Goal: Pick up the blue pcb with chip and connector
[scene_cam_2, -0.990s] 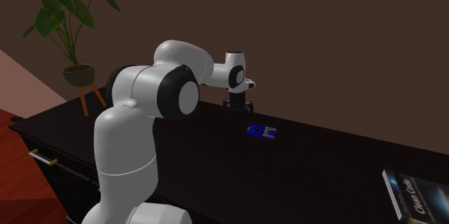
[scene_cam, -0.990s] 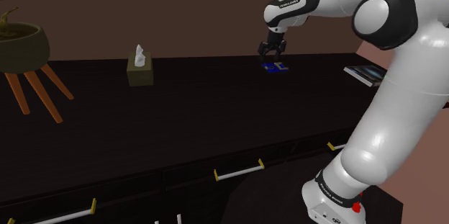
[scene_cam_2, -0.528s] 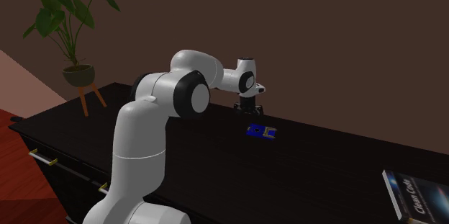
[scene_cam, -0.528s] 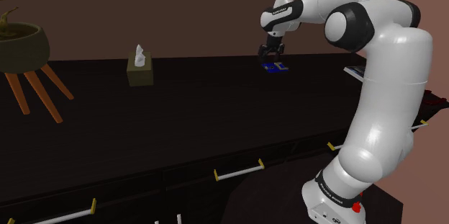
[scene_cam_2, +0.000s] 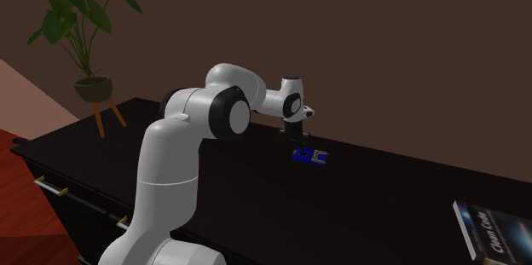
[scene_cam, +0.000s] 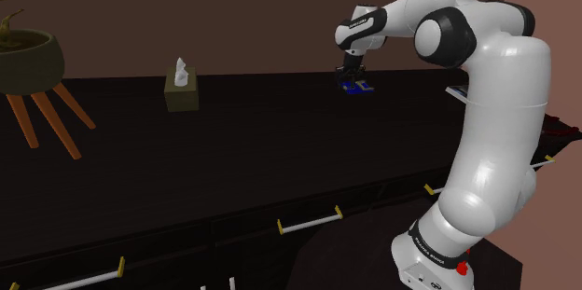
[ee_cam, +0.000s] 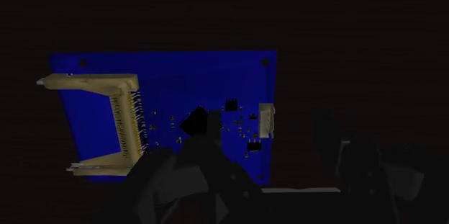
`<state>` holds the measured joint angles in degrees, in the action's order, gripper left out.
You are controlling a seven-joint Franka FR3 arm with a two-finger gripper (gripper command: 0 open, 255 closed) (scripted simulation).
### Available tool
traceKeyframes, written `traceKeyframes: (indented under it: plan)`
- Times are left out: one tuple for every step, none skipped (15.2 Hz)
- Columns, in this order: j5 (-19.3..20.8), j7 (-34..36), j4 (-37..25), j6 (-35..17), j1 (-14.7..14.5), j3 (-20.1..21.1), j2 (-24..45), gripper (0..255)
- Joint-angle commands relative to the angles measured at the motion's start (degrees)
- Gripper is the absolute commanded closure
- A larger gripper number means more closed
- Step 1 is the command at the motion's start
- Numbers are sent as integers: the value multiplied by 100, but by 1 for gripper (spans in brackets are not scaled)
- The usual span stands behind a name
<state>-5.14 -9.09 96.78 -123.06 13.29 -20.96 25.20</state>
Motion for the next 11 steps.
traceKeyframes:
  plan:
    - [-3, 1, 10, -19, -1, 2, 6, 255]
    - [-2, 1, 13, -20, -1, 2, 5, 255]
    - [-2, 1, 13, -20, -1, 2, 5, 255]
    - [-2, 1, 12, -19, -1, 2, 5, 255]
    - [-2, 1, 14, -20, -1, 2, 4, 255]
    - [-2, 1, 14, -20, -1, 1, 4, 255]
    - [-1, 1, 18, -21, -2, 1, 1, 255]
    - [-1, 2, 18, -20, -2, 1, 0, 255]
    - [-2, 1, 13, -19, -1, 2, 4, 255]
    - [11, 6, -19, 45, -6, -5, -29, 255]
    - [23, 10, -52, 108, -10, -12, -60, 255]
